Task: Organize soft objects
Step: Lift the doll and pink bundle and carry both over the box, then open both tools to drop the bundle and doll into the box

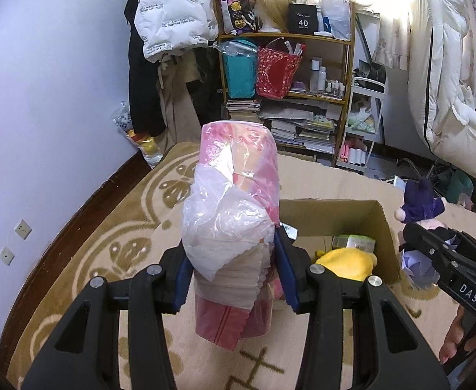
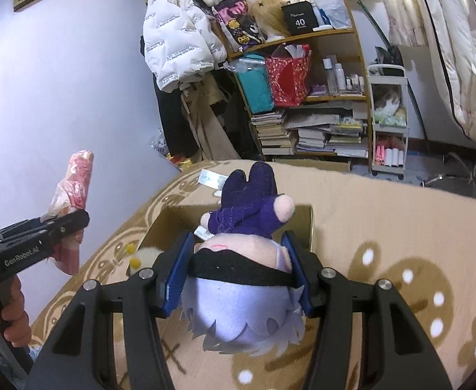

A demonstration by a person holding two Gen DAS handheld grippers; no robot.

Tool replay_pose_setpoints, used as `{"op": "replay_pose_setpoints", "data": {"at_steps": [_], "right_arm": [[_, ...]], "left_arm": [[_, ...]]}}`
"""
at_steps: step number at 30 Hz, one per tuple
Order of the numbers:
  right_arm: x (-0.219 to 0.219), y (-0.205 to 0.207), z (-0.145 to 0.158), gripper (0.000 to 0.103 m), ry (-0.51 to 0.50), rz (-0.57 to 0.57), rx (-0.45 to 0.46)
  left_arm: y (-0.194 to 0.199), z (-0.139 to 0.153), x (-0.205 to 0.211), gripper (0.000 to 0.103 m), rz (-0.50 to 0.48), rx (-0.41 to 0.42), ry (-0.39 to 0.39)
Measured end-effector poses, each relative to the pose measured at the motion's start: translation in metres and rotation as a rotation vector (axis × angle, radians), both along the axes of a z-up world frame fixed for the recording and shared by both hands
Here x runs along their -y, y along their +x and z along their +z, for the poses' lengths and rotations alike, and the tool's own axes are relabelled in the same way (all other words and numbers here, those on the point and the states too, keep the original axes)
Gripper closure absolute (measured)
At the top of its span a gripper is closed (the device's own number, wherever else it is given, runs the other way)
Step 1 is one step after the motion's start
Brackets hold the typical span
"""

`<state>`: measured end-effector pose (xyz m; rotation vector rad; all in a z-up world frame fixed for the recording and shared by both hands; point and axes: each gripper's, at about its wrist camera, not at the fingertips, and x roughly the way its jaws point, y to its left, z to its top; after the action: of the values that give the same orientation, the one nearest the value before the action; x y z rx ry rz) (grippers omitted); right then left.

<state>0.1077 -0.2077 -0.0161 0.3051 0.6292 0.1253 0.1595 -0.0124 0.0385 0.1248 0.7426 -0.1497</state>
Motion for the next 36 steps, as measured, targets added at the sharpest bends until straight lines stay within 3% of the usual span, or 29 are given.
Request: {"op": "replay_pose_setpoints", "data": {"at_steps": [7, 10, 13, 20, 29, 36], "right_arm": [[0.001, 0.020, 0.002, 0.045, -0.020, 0.013, 0.000], [0.000, 0.028, -0.003, 0.044, -0.010, 0.014, -0.010], [-0.001, 0.034, -0.011, 0.044, 0.002, 0.022, -0.028], [-0.011, 0.043, -0.026, 0.044, -0.049, 0.066, -0.079], [-0.004, 0.047, -0.041, 0.042, -0.040, 0.075, -0.130], [0.001, 0.049, -0.045, 0.037, -0.010, 0.072, -0.148]], "left_arm": [[0.021, -0.021, 0.018, 0.059, -0.028, -0.032, 0.009], [0.029, -0.035, 0.024, 0.059, -0.050, -0.073, -0.022], [0.035, -0.048, 0.031, 0.059, -0.065, -0.093, -0.001], [0.044, -0.074, 0.038, 0.058, -0.077, -0.142, -0.017], [0.046, -0.078, 0.035, 0.058, -0.078, -0.145, -0.046], [0.041, -0.075, 0.028, 0.058, -0.057, -0.132, -0.007]]}}
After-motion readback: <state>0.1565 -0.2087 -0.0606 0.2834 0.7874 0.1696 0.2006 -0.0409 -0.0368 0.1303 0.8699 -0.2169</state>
